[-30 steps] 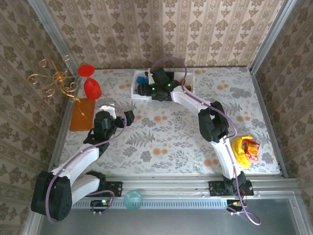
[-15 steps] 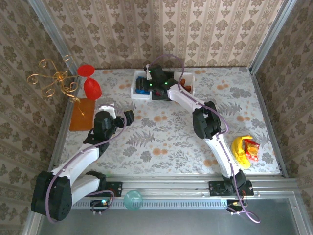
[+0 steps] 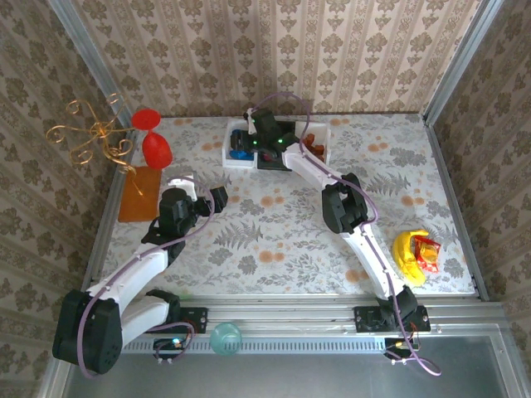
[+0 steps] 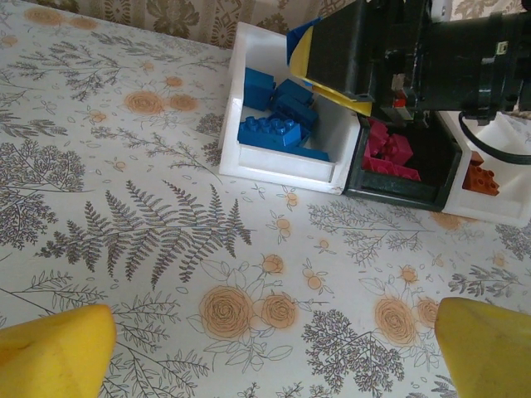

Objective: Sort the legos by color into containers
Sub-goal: Place the lego in the container.

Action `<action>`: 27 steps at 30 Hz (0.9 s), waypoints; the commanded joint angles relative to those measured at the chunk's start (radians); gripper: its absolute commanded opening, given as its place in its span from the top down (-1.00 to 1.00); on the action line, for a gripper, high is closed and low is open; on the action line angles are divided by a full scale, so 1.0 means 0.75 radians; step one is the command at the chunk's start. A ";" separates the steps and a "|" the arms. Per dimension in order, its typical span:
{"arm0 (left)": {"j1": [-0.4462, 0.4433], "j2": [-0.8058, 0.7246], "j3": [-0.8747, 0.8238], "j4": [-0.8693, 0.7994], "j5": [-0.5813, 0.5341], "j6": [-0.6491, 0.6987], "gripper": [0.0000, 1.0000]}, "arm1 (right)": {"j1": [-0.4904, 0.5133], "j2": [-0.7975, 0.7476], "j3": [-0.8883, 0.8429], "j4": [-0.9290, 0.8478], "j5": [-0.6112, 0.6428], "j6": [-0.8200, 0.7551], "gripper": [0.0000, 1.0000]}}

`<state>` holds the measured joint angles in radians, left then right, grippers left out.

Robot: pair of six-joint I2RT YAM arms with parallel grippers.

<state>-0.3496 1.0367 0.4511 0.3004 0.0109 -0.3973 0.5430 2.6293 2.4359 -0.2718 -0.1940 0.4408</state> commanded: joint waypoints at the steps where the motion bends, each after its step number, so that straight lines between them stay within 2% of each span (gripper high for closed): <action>1: 0.016 -0.017 -0.025 0.036 0.004 -0.011 -1.00 | -0.004 0.041 0.058 -0.004 0.003 -0.035 0.02; 11: 0.022 -0.018 -0.025 0.036 0.012 -0.010 -1.00 | -0.004 0.141 0.190 -0.002 0.005 -0.073 -0.03; 19: 0.031 -0.012 -0.027 0.035 0.014 -0.008 -1.00 | -0.005 0.138 0.232 -0.008 0.019 -0.097 -0.27; 27: 0.037 -0.002 -0.027 0.036 0.014 -0.004 -1.00 | -0.010 0.039 0.232 -0.018 -0.031 -0.090 -0.39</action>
<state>-0.3309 1.0367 0.4431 0.3008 0.0143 -0.3973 0.5430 2.7129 2.5782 -0.2699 -0.1944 0.3882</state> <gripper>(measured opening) 0.997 0.690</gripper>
